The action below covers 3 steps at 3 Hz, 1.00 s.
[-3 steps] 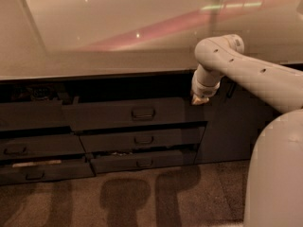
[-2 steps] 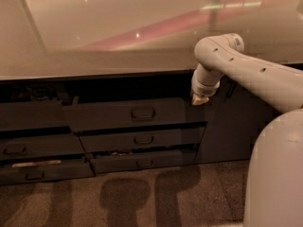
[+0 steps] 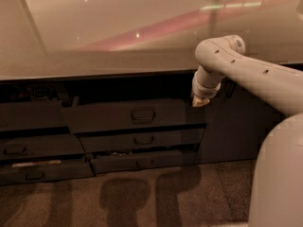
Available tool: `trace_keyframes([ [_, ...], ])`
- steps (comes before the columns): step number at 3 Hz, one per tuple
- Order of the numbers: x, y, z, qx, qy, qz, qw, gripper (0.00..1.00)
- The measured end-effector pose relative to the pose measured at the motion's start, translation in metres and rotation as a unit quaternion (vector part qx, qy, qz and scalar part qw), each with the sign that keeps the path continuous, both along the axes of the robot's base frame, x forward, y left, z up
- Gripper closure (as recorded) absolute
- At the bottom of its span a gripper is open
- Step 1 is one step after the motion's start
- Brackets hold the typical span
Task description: Open top drawer
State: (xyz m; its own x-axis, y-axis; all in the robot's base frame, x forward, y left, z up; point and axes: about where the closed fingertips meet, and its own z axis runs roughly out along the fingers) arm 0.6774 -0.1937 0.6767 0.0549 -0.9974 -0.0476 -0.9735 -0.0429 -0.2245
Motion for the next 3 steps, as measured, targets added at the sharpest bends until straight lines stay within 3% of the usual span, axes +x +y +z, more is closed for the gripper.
trace_keyframes([
  [3,-0.0133,-0.0025,-0.0024,-0.002,0.0,0.002,1.0,1.0],
])
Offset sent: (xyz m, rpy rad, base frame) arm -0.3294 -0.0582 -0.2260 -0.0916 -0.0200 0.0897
